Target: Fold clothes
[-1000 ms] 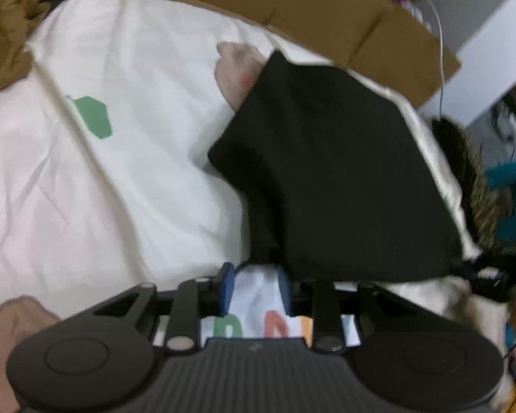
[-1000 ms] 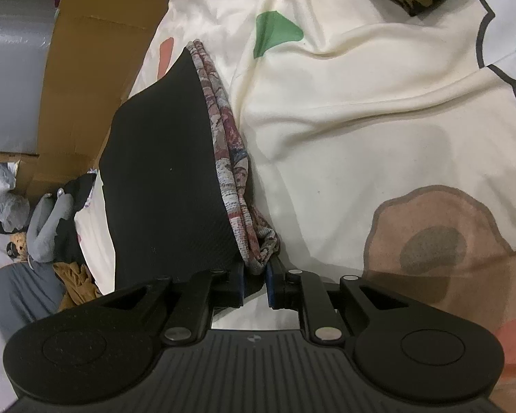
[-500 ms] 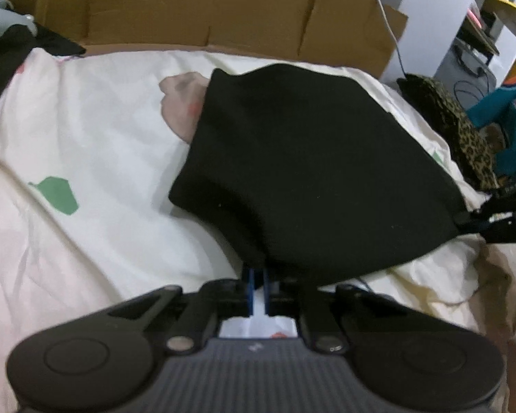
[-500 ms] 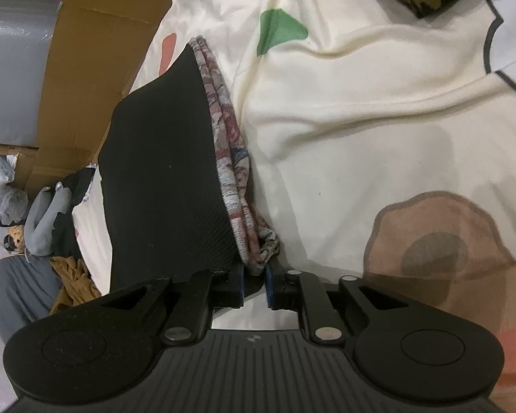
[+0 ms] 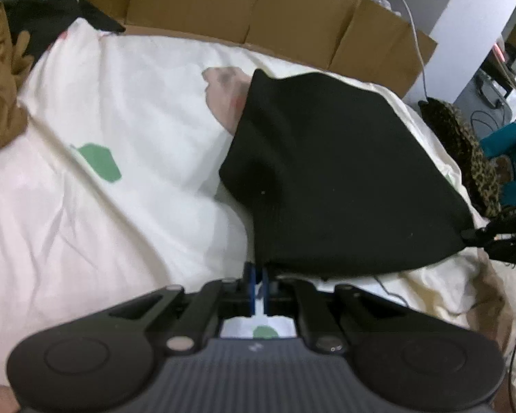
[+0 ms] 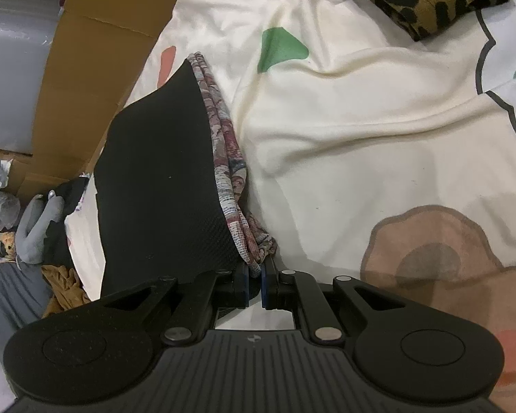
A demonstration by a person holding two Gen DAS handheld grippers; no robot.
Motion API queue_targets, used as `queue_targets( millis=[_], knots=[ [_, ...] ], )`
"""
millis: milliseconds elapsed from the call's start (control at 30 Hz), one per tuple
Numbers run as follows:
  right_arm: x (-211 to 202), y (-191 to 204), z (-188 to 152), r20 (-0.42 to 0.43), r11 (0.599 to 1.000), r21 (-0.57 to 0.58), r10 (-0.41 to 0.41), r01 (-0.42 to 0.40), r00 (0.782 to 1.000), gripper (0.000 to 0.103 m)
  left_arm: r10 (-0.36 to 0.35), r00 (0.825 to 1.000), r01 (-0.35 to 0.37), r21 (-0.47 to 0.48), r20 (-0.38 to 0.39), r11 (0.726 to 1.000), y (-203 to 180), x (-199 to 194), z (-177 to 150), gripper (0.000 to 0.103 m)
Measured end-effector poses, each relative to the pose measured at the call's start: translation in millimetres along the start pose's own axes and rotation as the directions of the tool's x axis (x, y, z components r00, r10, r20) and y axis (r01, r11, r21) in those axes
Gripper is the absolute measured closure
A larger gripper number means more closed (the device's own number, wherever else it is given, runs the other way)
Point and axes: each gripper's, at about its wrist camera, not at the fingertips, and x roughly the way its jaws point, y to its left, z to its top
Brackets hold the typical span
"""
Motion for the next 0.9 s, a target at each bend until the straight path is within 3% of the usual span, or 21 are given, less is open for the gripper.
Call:
queue_targets(
  millis=[200, 300, 500, 600, 667, 767, 900],
  knots=[
    [-2.8, -5.0, 0.3, -0.03, 0.999, 0.021, 0.034, -0.033, 0.999, 0.089, 0.014, 0.999, -0.018, -0.087, -0.046, 0.996, 10.5, -10.4, -1.8, 0.099],
    [-5.7, -5.4, -5.9, -0.034, 0.998, 0.016, 0.059, -0.058, 0.998, 0.065, 0.01, 1.0, -0.011, -0.143, -0.006, 0.99, 13.2, -22.3, -1.4, 0.098],
    [-1.5, -0.4, -13.6, -0.04, 0.998, -0.018, 0.065, -0.066, 0.997, 0.066, -0.083, 0.996, 0.086, -0.123, 0.033, 0.989, -14.4, -18.0, 13.6, 0.095],
    [-3.1, -1.8, -8.0, -0.015, 0.998, -0.011, 0.054, -0.054, 0.998, 0.078, -0.116, 0.993, 0.118, -0.103, 0.021, 0.988, -28.7, 0.2, 17.5, 0.095],
    [-4.2, -8.0, -2.7, 0.002, 0.999, 0.023, 0.028, -0.028, 1.0, 0.081, -0.115, 0.993, 0.115, -0.093, 0.005, 0.989, -33.0, 14.1, 17.1, 0.095],
    [-6.3, -15.1, 1.8, 0.016, 0.998, 0.039, -0.04, 0.039, 0.999, 0.081, -0.049, 0.997, 0.044, -0.096, -0.053, 0.994, -29.3, 29.2, 13.7, 0.096],
    [-11.7, -12.6, -0.1, 0.025, 0.998, 0.014, -0.057, 0.057, 0.998, 0.081, 0.01, 0.998, -0.016, -0.114, -0.054, 0.993, -21.9, 21.8, 7.3, 0.099]
  ],
)
